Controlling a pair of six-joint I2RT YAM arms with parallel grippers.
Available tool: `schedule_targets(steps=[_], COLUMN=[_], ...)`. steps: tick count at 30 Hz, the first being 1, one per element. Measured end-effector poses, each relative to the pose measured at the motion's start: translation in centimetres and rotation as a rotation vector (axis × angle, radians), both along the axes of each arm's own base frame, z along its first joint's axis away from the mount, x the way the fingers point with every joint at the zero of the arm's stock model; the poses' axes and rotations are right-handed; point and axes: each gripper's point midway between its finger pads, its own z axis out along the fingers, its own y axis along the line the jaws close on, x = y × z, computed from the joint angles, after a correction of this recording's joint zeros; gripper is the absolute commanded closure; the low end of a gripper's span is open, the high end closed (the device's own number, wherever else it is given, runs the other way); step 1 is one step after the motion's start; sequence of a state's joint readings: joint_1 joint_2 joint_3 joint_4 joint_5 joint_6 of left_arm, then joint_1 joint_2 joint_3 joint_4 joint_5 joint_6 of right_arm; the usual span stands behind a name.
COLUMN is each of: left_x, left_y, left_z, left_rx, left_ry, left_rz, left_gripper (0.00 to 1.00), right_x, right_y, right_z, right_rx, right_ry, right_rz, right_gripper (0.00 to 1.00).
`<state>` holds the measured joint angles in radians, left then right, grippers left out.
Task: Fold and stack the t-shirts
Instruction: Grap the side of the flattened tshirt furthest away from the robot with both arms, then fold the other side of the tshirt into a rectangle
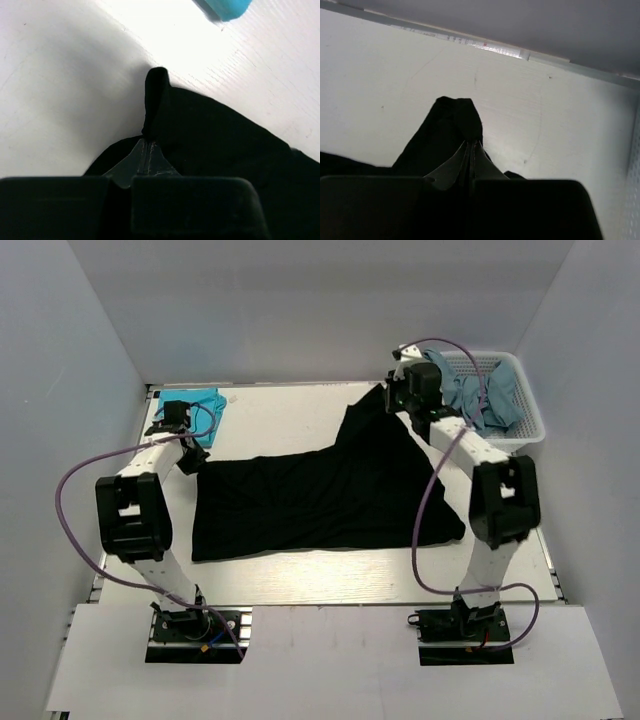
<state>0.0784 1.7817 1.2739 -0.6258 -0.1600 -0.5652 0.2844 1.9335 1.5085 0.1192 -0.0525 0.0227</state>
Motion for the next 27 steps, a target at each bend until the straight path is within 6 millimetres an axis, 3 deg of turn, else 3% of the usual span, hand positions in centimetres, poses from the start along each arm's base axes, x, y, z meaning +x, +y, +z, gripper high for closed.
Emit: schedule_targets(steps=[2,6,16,23,25,27], left_x=[-0.3,-1.3,-5.1,-6.9,-7.8,-8.8], left_y=[-0.2,-0.5,-1.0,-0.8,-0.7,-0.7], left_z=[0.8,1.7,3.2,3.4,3.1,2.4], left_rx=[0.002,0.004,-0.023,-0.028,-0.033,-0.043], left_ry=[-0.029,-0.071,-0.174,-0.218,-0.214,-0.193], left_rz=[-0.004,-0.008,0.040,0.109,0.139,0.177], left_gripper=[1.00,1.00,1.00,0.97,0.94,0.73], right_x=[-2.3,-6.9,-15.1,-20.1,-21.0,-22.1], right_y=[-1.0,-3.3,-7.2,-9.4,-9.6,-9.8], right_z=[0.9,0.5,3.5,2.4,1.5,-0.3], right_rx=[-0.013,-0.054,-0.079,-0.057,-0.023,0.010], right_ry=[-0.028,-0.027,-0.141,-0.148,-0.114,-0.060], right_rz=[-0.010,-0.038,-0.100,-0.162,-0.183,-0.206], right_gripper=[1.00,1.00,1.00,1.00,1.00,1.00])
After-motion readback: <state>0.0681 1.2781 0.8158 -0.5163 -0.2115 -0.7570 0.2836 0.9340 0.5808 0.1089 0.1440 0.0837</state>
